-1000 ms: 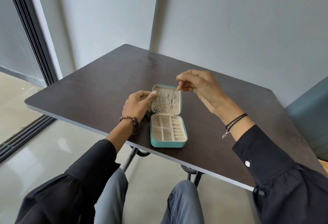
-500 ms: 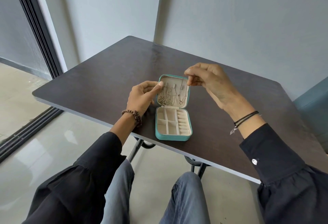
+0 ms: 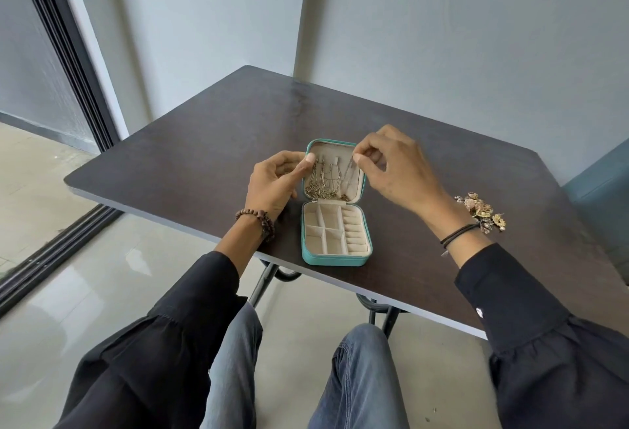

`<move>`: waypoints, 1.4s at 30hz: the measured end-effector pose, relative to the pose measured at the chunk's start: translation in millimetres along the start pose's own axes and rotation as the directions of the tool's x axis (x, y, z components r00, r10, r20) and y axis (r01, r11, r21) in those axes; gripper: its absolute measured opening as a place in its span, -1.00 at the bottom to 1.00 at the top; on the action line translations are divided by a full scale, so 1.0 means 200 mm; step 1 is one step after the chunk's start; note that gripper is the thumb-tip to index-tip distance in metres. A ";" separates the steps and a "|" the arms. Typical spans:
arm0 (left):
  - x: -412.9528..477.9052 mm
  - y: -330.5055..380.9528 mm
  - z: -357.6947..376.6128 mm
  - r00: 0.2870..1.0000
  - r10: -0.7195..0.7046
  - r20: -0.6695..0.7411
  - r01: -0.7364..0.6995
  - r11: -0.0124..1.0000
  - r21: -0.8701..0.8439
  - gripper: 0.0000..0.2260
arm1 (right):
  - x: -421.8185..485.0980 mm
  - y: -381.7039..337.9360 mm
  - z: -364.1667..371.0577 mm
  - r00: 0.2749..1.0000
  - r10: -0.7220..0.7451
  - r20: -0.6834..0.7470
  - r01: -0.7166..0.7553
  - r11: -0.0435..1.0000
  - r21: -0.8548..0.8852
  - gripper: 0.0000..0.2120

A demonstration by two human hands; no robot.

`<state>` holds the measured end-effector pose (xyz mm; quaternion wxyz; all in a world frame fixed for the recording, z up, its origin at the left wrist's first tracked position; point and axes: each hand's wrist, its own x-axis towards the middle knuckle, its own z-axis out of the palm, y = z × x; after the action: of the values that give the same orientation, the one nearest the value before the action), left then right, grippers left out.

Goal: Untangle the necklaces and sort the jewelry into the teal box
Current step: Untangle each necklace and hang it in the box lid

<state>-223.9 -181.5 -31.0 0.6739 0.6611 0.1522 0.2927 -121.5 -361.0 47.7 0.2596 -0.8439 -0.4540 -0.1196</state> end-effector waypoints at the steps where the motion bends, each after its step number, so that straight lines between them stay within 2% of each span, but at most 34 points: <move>1: 0.00 0.00 0.00 1.000 0.001 0.001 -0.001 1.000 -0.003 -0.71 | 0.00 0.02 0.01 1.000 -0.017 -0.017 0.017 1.000 -0.024 -0.92; 6: 0.00 0.00 -0.01 1.000 0.009 0.010 -0.008 0.999 -0.036 -0.73 | -0.02 0.04 0.07 0.983 -0.126 -0.134 0.100 0.978 -0.182 -0.88; 11: -0.01 0.01 0.00 0.999 0.032 0.015 -0.031 0.999 -0.038 -0.76 | -0.05 0.01 0.11 0.905 -0.314 -0.286 0.166 0.881 -0.442 -0.96; 16: -0.02 0.01 -0.01 0.999 0.046 0.024 -0.045 0.999 -0.030 -0.76 | -0.07 0.01 0.16 0.881 -0.349 -0.321 0.097 0.796 -0.597 -0.92; 26: -0.03 0.02 -0.01 0.997 0.075 0.022 -0.074 0.997 -0.035 -0.78 | -0.07 -0.02 0.16 0.859 -0.291 -0.420 -0.013 0.810 -0.586 -0.93; 32: -0.02 0.01 -0.02 0.997 0.079 0.012 -0.078 0.996 -0.042 -0.77 | -0.09 -0.02 0.14 0.863 -0.325 -0.386 0.051 0.818 -0.573 -0.96; 36: -0.02 0.02 -0.01 0.996 0.091 0.017 -0.090 0.995 -0.047 -0.76 | -0.13 -0.01 0.14 0.879 -0.291 -0.376 0.068 0.859 -0.507 -0.89; 42: -0.01 0.02 -0.01 0.997 0.083 0.002 -0.083 0.996 -0.042 -0.75 | -0.18 -0.02 0.15 0.910 -0.216 -0.353 0.065 0.917 -0.393 -0.93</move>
<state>-228.2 -181.5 -28.3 0.6752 0.6530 0.1171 0.3224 -146.0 -368.6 8.2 0.1704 -0.8013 -0.4227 -0.3876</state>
